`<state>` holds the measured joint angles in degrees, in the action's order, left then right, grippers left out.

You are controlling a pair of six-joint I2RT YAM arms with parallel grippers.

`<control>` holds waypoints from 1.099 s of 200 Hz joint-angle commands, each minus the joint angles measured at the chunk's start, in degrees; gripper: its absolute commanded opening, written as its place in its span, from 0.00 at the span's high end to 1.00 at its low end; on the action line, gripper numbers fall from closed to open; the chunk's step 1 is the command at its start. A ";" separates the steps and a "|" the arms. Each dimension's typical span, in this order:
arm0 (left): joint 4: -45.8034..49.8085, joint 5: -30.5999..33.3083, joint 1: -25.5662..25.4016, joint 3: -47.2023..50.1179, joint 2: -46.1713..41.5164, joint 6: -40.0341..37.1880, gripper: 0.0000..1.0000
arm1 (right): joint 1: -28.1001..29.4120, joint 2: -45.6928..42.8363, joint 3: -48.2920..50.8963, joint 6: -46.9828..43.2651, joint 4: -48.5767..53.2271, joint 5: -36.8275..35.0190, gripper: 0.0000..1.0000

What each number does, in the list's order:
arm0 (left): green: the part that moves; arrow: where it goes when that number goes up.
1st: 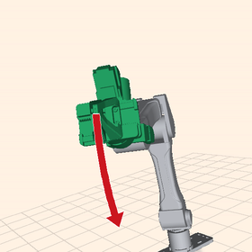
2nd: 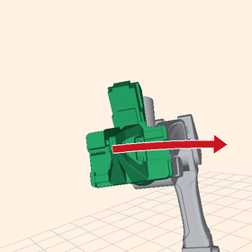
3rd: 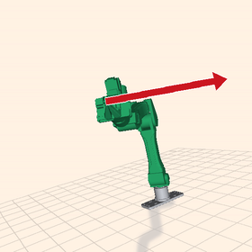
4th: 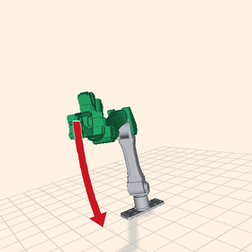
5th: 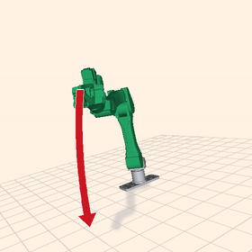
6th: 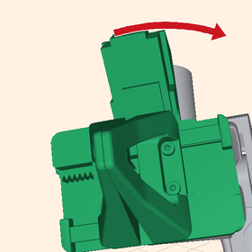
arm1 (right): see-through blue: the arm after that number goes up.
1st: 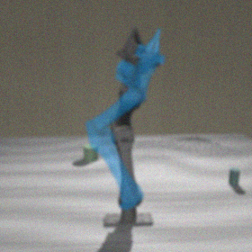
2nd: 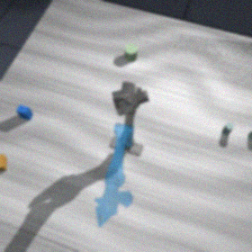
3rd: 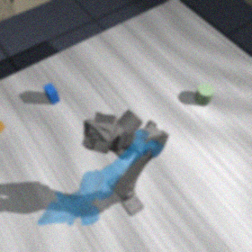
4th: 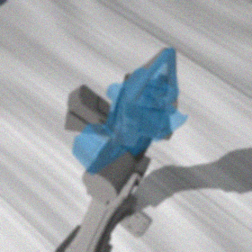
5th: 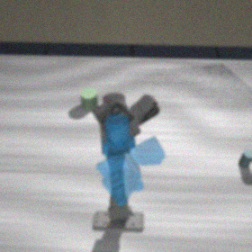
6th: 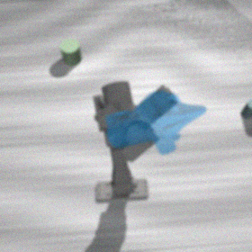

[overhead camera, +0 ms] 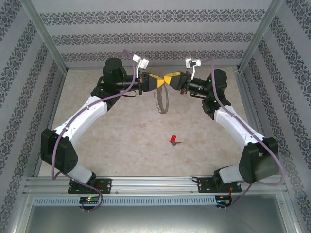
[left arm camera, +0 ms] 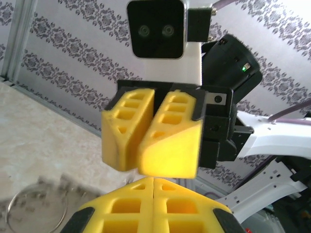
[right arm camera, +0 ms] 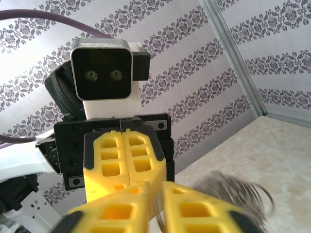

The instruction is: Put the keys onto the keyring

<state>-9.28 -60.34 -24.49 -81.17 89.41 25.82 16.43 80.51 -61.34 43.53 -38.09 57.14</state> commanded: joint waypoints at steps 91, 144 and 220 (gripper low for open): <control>19.86 6.74 -0.71 -1.75 -3.13 -17.52 1.00 | -5.64 0.40 8.91 1.38 1.17 -6.23 0.56; 13.67 19.05 -0.71 5.27 -4.74 -15.93 0.62 | -12.16 13.31 9.73 6.46 5.13 -15.88 0.48; 25.27 18.20 -0.77 -7.41 12.59 -18.79 0.55 | -14.03 31.26 1.89 2.83 14.54 -17.81 0.53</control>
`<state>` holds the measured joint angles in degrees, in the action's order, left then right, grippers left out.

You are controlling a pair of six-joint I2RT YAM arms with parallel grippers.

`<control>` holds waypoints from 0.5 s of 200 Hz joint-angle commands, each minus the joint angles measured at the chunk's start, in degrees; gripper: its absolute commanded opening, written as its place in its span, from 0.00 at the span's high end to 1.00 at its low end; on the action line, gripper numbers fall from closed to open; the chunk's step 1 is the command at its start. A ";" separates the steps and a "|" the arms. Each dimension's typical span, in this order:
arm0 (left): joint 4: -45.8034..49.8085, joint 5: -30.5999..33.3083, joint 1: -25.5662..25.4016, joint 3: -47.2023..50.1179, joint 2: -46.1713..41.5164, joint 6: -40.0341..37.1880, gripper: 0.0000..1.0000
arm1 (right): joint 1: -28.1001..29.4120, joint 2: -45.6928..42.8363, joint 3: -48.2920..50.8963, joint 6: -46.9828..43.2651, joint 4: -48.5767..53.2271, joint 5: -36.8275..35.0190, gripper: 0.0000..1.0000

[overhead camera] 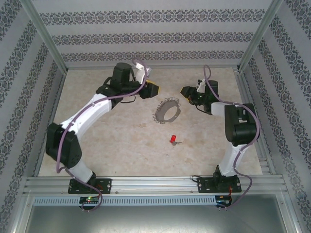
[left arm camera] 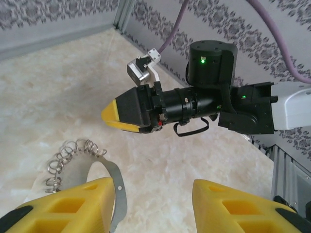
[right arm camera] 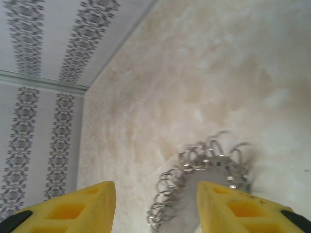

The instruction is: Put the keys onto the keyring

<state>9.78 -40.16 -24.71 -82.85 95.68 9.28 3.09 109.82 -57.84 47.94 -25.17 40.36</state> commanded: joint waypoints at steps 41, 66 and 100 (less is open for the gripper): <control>14.83 -3.79 -0.75 -16.92 18.26 -6.42 0.58 | -0.81 2.54 -2.80 -6.27 7.81 -2.72 0.53; 13.35 -3.83 -0.74 -18.58 20.85 -5.29 0.59 | -0.42 3.50 -5.59 -12.37 15.91 -4.34 0.53; 10.70 -3.31 -0.69 -16.52 19.14 -3.45 0.59 | 1.68 4.49 -7.94 -18.39 22.40 -7.89 0.53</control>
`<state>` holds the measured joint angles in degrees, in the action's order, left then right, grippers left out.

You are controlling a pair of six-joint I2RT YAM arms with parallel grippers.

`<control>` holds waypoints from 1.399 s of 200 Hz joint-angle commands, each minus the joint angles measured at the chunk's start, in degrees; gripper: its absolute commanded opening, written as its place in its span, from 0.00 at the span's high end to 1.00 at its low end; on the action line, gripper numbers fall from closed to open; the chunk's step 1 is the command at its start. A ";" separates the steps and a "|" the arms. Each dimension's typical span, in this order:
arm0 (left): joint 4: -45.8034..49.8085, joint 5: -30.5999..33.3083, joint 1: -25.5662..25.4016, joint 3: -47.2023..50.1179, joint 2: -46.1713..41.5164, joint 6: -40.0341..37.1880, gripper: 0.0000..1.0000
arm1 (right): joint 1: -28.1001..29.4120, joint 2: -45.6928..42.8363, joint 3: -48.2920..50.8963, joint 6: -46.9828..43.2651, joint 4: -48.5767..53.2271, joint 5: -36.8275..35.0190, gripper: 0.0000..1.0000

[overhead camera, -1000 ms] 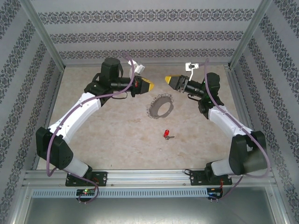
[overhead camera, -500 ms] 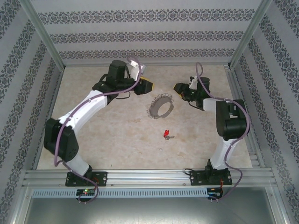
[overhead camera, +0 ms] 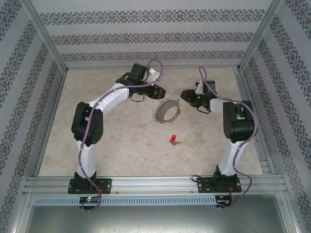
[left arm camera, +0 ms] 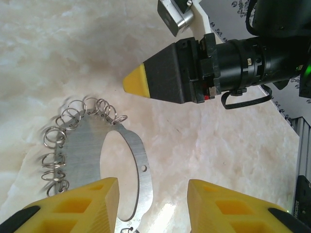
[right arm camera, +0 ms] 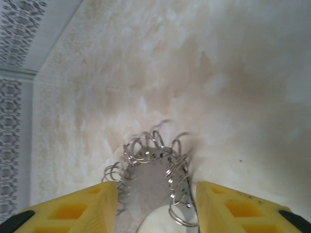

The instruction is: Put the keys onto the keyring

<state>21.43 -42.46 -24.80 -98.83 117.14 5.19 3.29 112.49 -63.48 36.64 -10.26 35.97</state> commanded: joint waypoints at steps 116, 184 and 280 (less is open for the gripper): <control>-2.09 0.12 -0.22 5.93 -10.14 -0.53 0.58 | 7.91 3.56 -9.72 -17.15 22.14 -14.84 0.57; -3.24 -1.39 0.04 6.27 -10.53 -0.18 0.59 | 8.62 3.24 -9.92 -17.84 24.18 -19.04 0.62; -4.38 -2.59 0.41 6.54 -10.53 0.26 0.58 | 9.24 6.67 -15.13 -18.88 26.72 -19.80 0.71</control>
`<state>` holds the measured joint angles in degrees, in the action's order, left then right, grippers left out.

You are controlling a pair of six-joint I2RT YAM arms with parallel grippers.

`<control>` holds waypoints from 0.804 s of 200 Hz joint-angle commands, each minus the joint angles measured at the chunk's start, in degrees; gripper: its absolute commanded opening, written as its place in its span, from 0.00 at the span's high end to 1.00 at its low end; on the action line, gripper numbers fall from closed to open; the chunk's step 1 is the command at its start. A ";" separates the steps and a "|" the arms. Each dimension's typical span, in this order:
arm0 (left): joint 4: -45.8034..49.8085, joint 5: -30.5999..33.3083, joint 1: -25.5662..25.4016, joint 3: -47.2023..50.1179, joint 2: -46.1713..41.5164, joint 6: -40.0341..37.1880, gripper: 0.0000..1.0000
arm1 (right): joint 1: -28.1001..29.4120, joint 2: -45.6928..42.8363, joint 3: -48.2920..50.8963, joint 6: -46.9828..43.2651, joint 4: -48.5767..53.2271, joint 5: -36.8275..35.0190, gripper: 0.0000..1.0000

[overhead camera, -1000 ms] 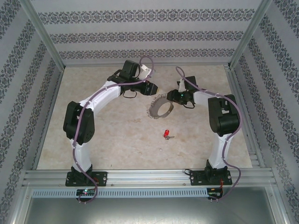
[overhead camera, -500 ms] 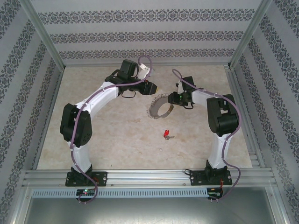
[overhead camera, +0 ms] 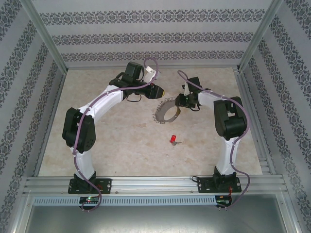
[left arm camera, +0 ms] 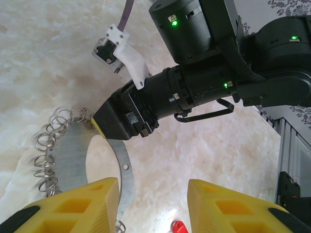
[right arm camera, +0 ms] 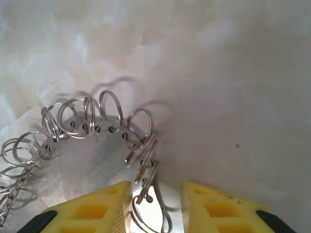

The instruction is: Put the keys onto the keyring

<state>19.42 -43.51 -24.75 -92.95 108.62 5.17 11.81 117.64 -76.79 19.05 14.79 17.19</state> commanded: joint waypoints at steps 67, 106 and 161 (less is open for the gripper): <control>-3.41 -2.19 0.67 0.75 -2.12 1.20 0.58 | 1.14 0.57 -0.39 -1.73 2.16 -0.96 0.76; -3.78 -2.54 0.69 0.57 -2.36 1.68 0.58 | 1.22 -0.02 0.30 -1.72 2.84 -1.81 0.79; -4.75 -3.05 0.76 1.01 -2.93 2.32 0.58 | 1.24 -1.38 2.02 -1.55 2.51 -3.22 0.75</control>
<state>17.15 -45.01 -24.58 -92.73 108.57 6.52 12.56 117.36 -75.83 17.93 14.94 15.70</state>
